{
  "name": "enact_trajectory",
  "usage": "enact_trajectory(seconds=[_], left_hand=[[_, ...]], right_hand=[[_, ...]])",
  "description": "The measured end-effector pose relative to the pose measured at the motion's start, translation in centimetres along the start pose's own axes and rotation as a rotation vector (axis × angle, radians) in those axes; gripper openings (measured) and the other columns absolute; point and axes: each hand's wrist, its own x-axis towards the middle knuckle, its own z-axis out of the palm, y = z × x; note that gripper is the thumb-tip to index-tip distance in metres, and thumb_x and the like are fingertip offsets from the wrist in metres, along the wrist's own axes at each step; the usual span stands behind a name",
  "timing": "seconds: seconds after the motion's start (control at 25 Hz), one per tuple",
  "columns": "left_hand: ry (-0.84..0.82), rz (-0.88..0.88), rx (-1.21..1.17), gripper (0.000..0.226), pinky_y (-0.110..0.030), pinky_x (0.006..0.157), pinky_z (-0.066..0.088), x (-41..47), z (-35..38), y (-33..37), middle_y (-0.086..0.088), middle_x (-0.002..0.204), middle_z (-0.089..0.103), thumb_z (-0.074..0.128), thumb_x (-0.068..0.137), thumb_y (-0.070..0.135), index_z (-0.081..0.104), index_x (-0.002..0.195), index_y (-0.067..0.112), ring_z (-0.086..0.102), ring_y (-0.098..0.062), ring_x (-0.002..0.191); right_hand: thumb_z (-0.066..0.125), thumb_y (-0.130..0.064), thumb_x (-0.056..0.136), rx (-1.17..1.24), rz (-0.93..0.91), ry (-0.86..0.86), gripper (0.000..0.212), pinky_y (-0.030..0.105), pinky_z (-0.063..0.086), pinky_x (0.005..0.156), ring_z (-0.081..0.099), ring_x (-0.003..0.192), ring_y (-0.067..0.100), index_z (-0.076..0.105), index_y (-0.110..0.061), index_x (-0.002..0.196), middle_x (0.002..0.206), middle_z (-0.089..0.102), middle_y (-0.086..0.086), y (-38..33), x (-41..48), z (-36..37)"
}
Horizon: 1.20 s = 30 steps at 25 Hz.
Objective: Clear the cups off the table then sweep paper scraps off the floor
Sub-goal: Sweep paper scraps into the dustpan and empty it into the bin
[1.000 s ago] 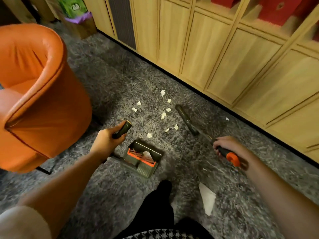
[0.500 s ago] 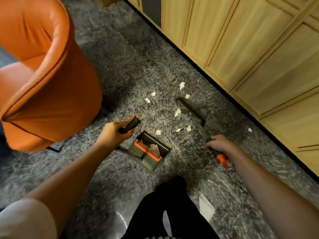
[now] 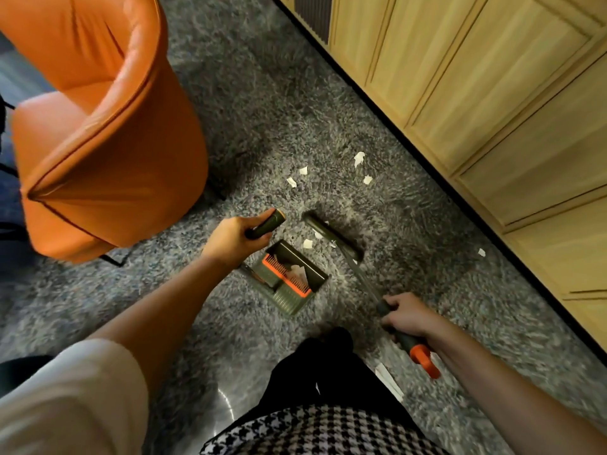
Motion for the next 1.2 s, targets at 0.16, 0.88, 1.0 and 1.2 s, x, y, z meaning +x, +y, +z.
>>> enact_trajectory(seconds=[0.16, 0.88, 1.0, 1.2], left_hand=[[-0.015, 0.002, -0.024, 0.048, -0.006, 0.047, 0.035, -0.5, -0.2, 0.3, 0.011, 0.073, 0.063, 0.069, 0.084, 0.020, 0.057, 0.128, 0.034, 0.048, 0.013, 0.046], [0.040, -0.003, 0.008, 0.050, -0.014, 0.042, 0.032, 0.6, -1.0, 0.7, 0.004, 0.061, 0.057, 0.068, 0.086, 0.018, 0.053, 0.133, 0.028, 0.042, 0.001, 0.037], [0.139, -0.022, 0.001, 0.050, -0.014, 0.041, 0.031, 2.4, -1.7, 1.7, 0.012, 0.055, 0.048, 0.068, 0.086, 0.016, 0.054, 0.133, 0.024, 0.041, 0.000, 0.037], [0.225, -0.071, 0.050, 0.051, -0.030, 0.050, 0.039, 5.8, -3.3, 2.8, -0.004, 0.079, 0.064, 0.068, 0.087, 0.020, 0.052, 0.134, 0.029, 0.038, -0.006, 0.047]], right_hand=[[0.047, 0.010, 0.086, -0.007, -0.017, -0.102, 0.058, 0.016, 0.038, 0.032, 0.045, 0.027, 0.007, 0.037, -0.007, 0.141, 0.062, 0.050, 0.010, -0.7, -1.8, 0.4], [0.039, 0.018, 0.087, 0.251, -0.065, -0.092, 0.064, 0.015, 0.034, 0.030, 0.043, 0.029, 0.010, 0.031, -0.010, 0.145, 0.054, 0.050, 0.010, -2.4, -4.6, -9.5], [0.038, 0.017, 0.087, 0.266, -0.066, -0.040, 0.063, 0.015, 0.033, 0.029, 0.043, 0.027, 0.010, 0.031, -0.008, 0.145, 0.059, 0.047, 0.012, -3.4, -2.7, -12.2], [0.040, 0.014, 0.087, 0.282, -0.076, 0.062, 0.053, 0.014, 0.035, 0.029, 0.044, 0.026, 0.009, 0.038, -0.009, 0.134, 0.063, 0.046, 0.013, -7.2, 2.7, -17.0]])
